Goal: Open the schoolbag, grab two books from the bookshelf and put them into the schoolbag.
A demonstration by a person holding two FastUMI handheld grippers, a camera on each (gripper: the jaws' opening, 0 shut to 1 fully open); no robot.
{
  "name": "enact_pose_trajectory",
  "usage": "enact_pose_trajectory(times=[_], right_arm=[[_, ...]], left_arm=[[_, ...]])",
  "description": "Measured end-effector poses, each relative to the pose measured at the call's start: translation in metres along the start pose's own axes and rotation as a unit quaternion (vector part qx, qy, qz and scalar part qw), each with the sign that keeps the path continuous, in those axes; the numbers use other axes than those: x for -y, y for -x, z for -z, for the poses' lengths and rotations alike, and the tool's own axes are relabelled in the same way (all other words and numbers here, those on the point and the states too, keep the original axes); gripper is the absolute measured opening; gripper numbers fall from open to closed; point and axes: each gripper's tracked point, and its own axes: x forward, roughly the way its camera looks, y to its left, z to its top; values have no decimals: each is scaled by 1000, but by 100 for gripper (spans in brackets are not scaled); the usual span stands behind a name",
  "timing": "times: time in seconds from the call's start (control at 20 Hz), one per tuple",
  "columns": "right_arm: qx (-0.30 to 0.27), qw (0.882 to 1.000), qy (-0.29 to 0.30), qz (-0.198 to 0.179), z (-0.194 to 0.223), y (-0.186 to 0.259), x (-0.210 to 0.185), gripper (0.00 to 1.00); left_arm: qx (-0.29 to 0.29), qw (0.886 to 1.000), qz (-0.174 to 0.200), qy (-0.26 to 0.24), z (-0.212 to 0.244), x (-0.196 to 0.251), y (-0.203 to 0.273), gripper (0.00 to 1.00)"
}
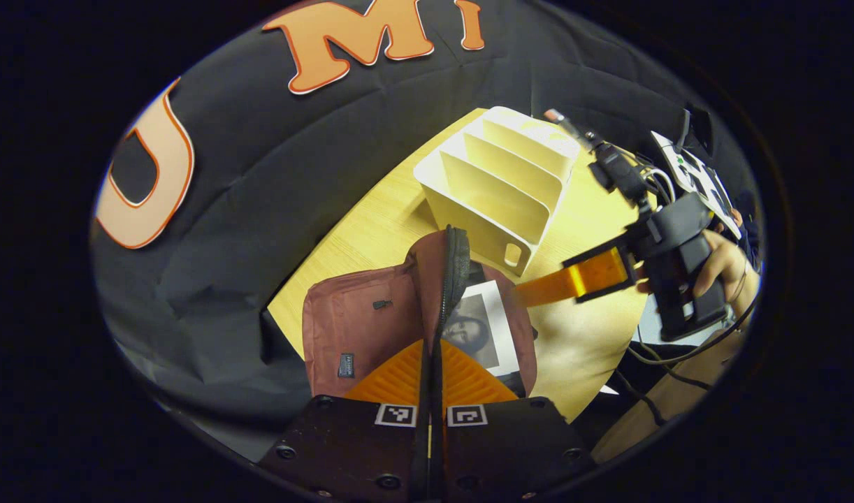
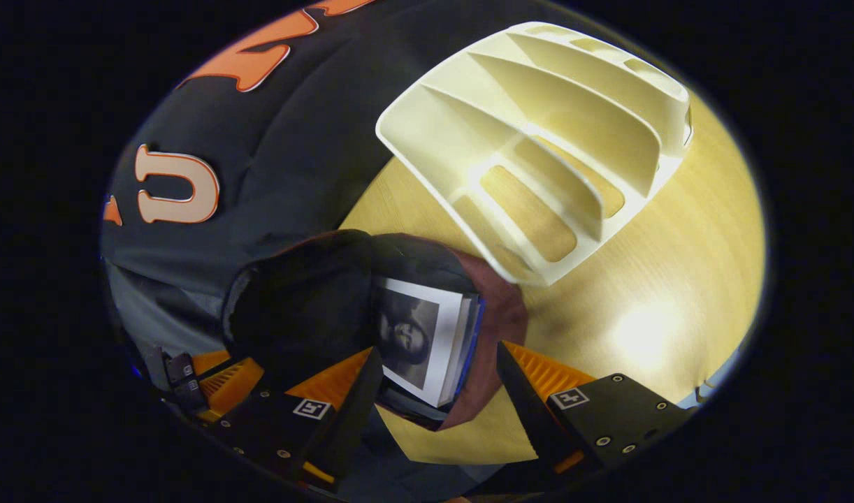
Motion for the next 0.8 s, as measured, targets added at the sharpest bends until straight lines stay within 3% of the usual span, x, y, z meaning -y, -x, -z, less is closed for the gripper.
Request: enact_pose_trajectory(times=[0.05,0.1,0.15,0.3,0.4,0.55,0.8], right_arm=[[1,1000,8,8,-6,13,13,98],[4,1000,14,16,-11,23,26,98],[5,1000,18,23,-15,33,40,98],[-6,998,35,47,-27,55,79,98],[-20,996,61,60,-35,69,106,98],[-25,991,107,74,-55,93,138,98],[58,968,232,79,-137,159,163,98]], left_arm=[[-2,1000,8,6,2,7,0,5],[-3,1000,15,19,4,13,-5,23],[-4,999,25,35,8,23,-9,27],[-13,995,46,92,12,49,-18,69],[-6,991,39,125,4,70,-29,98],[33,981,6,191,-25,102,-33,98],[151,943,-57,292,-102,147,-17,99]])
